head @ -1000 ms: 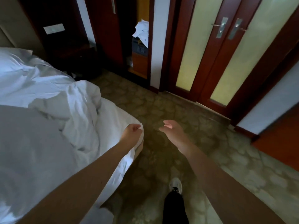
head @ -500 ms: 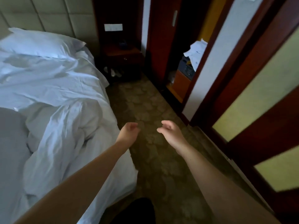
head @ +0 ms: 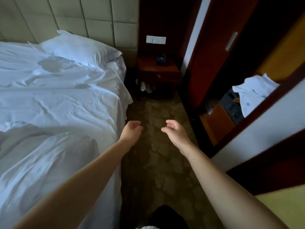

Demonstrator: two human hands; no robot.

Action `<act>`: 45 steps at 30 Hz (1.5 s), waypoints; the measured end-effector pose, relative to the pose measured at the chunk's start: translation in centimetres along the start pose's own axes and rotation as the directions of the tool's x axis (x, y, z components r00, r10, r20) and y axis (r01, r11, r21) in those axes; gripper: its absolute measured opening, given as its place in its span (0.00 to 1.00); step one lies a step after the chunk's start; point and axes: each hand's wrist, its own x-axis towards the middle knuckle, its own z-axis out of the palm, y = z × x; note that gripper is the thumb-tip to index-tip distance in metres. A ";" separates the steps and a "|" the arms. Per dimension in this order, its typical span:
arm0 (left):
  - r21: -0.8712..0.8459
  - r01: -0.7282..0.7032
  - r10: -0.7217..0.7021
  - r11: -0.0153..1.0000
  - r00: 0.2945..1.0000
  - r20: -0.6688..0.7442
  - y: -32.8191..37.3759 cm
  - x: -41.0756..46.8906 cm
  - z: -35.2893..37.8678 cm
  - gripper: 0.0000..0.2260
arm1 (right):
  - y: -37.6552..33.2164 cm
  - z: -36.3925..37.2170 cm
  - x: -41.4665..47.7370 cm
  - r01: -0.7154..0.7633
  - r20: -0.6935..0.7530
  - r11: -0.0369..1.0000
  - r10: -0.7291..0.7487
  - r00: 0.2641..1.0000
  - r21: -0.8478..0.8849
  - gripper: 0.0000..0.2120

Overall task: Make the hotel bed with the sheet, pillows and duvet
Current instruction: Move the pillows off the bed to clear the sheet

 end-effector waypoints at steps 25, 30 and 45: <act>-0.210 0.052 -0.155 0.976 0.845 -0.511 16.9 45.3 0.2 0.13 | -21.5 1.6 56.3 0.300 0.462 0.954 -0.257 0.849 -0.020 0.25; -0.212 0.043 -0.155 0.976 0.820 -0.550 19.5 57.0 -5.8 0.14 | -27.6 8.6 67.5 0.325 0.499 0.946 -0.281 0.819 0.000 0.25; -0.230 0.077 -0.211 0.970 0.731 -0.649 26.4 82.8 -23.6 0.15 | -45.6 25.6 93.5 0.369 0.600 0.929 -0.303 0.740 0.014 0.26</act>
